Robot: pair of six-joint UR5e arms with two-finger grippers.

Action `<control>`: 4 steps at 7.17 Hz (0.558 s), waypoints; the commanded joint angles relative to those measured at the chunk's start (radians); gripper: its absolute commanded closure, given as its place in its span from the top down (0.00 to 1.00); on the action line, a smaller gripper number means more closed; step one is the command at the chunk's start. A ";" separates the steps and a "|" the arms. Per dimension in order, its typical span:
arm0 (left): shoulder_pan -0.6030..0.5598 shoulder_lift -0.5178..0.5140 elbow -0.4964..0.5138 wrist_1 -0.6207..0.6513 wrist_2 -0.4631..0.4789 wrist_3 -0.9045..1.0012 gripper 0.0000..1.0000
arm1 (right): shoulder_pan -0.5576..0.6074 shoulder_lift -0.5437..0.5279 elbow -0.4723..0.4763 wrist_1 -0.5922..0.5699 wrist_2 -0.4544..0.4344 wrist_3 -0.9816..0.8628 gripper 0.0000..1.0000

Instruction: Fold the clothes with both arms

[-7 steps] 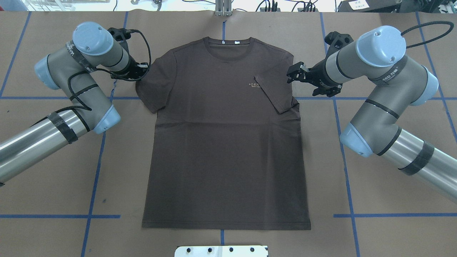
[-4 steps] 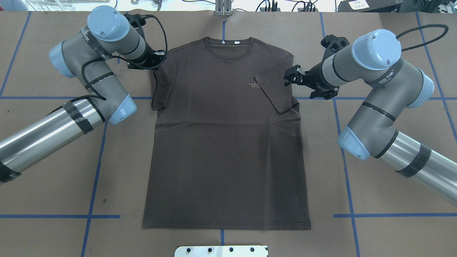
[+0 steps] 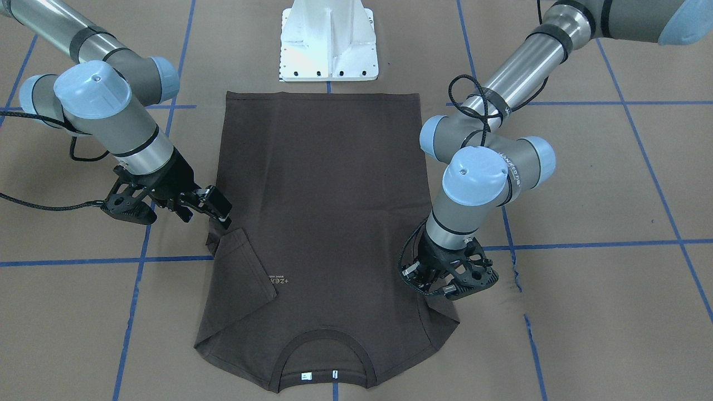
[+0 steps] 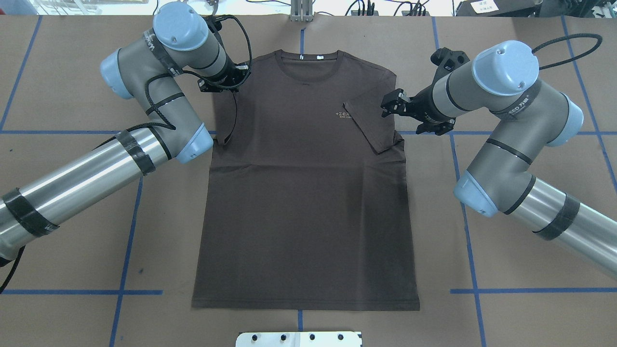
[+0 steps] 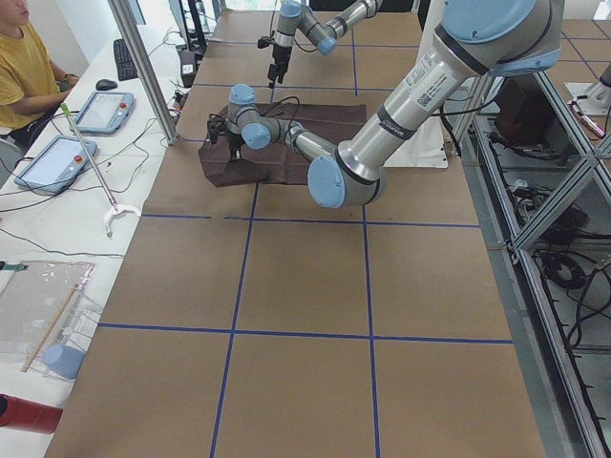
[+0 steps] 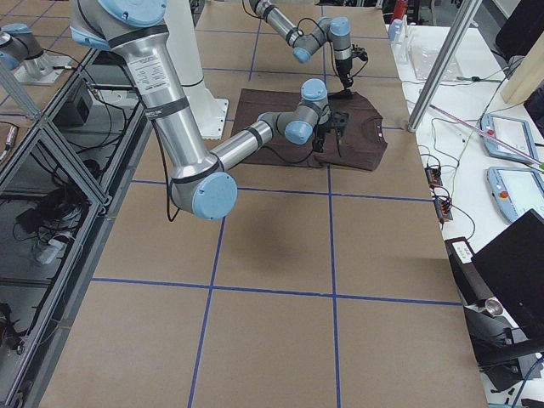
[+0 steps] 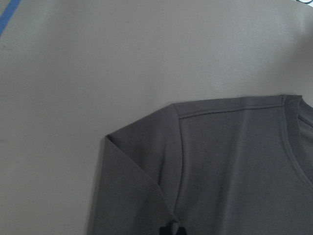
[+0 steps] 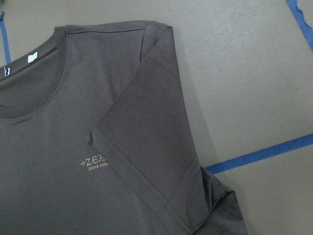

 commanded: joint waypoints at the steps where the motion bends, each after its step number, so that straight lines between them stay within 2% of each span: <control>1: 0.019 -0.004 0.008 -0.004 0.003 0.006 0.72 | -0.001 0.002 -0.006 0.000 0.000 0.000 1.00; 2: 0.027 0.000 -0.015 -0.016 0.003 -0.002 0.77 | -0.002 0.002 -0.002 0.000 0.000 0.002 1.00; 3: 0.033 0.061 -0.140 -0.007 0.000 -0.007 0.79 | -0.014 0.002 0.006 0.000 0.000 0.002 1.00; 4: 0.064 0.176 -0.311 -0.009 0.002 -0.046 0.80 | -0.034 0.002 0.021 -0.003 -0.003 0.003 1.00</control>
